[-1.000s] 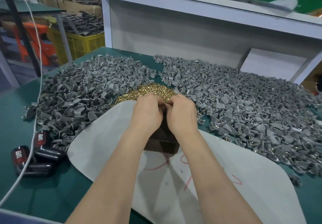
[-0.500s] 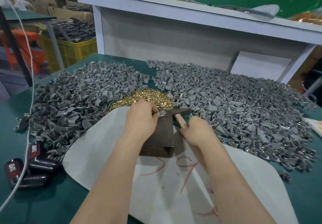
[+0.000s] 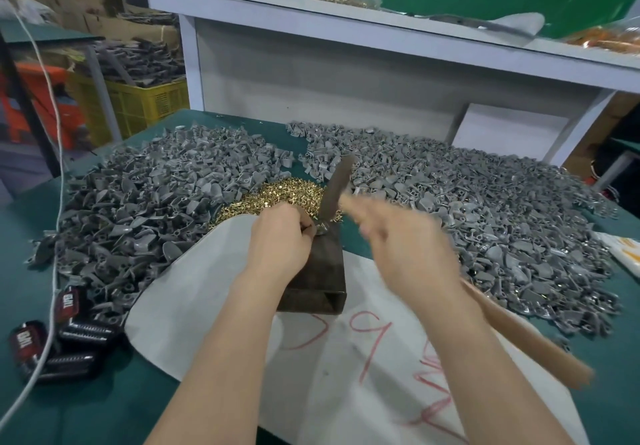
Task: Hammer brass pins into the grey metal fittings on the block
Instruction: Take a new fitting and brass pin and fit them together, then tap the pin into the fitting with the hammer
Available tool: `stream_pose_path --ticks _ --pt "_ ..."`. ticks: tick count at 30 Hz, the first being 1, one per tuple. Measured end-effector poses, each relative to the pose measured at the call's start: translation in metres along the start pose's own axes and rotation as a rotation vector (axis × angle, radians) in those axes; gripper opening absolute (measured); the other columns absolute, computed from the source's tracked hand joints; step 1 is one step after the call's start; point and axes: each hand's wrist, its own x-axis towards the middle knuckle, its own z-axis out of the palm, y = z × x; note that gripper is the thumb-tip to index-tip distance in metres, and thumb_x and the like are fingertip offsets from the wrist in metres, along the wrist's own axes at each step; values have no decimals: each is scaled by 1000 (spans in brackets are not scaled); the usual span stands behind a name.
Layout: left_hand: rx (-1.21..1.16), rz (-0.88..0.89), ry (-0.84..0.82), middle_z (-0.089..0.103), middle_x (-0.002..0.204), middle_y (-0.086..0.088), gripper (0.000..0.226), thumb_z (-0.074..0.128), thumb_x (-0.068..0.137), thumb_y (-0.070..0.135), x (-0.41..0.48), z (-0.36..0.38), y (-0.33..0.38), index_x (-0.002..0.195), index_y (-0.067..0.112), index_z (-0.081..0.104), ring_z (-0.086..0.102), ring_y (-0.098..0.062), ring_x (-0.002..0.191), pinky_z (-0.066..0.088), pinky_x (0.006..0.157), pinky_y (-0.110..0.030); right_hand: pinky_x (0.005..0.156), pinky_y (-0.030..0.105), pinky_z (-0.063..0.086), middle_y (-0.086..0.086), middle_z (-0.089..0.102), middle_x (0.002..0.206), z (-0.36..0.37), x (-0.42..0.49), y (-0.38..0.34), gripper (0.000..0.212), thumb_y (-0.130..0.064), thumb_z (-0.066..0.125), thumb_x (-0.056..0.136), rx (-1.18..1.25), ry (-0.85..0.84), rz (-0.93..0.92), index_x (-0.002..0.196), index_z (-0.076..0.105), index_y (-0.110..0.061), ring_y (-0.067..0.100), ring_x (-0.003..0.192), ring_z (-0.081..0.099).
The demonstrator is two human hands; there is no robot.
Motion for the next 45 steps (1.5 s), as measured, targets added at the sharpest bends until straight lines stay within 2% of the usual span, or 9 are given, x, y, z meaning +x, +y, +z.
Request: stream_pose_path --ticks 7,11,15,19,25,31,37,42,45 --pt "-38 -8 4 71 88 -8 10 65 88 16 1 1 1 84 11 73 63 -27 87 53 81 -38 68 27 42 -6 66 107 -3 2 1 39 -32 47 97 69 250 -20 133 44 -47 15 80 55" --pt "-26 3 2 70 92 -9 10 65 88 16 -1 1 1 89 11 73 63 -29 90 52 80 -39 83 36 51 -6 63 120 6 -1 -5 42 -32 45 97 -100 -119 12 135 40 -49 22 101 61" --pt "-32 4 15 70 85 -12 13 65 88 15 0 2 0 80 7 72 62 -30 85 52 75 -36 83 38 52 -6 65 119 -4 5 -4 41 -31 45 98 87 197 21 134 41 -50 20 101 62" --pt "-22 10 4 71 91 -8 11 64 88 16 -1 1 0 88 12 74 62 -28 89 52 77 -36 81 34 51 -4 65 117 4 0 -5 42 -30 47 97 -66 -131 19 135 42 -47 24 98 63" --pt "1 0 -2 70 96 -5 11 62 89 17 -1 0 1 89 14 73 62 -25 93 52 83 -40 73 30 41 4 65 114 14 21 18 33 -33 45 98 157 -18 207 130 51 -30 20 85 53" --pt "-22 31 24 68 102 1 13 60 91 20 0 -1 3 97 18 72 61 -19 96 51 87 -38 62 32 45 5 62 90 51 18 34 34 -36 38 99 114 -391 440 116 58 -14 21 72 57" --pt "-177 46 16 69 101 6 14 58 93 19 -2 0 7 103 21 68 62 -14 95 47 85 -27 94 40 46 5 54 113 47 24 24 37 -42 46 95 92 -155 268 123 58 -22 25 103 57" --pt "-311 75 32 68 98 6 20 58 92 15 -2 2 12 110 18 67 62 -13 96 47 87 -26 64 24 51 -11 67 83 41 44 2 9 -24 57 92 550 -170 125 89 64 -29 -1 66 62" --pt "-509 -49 187 59 93 21 30 59 93 18 1 -3 9 123 17 59 56 3 91 40 78 -6 79 24 49 -2 64 114 32 75 15 23 -24 57 92 582 143 329 115 59 -24 9 94 61"
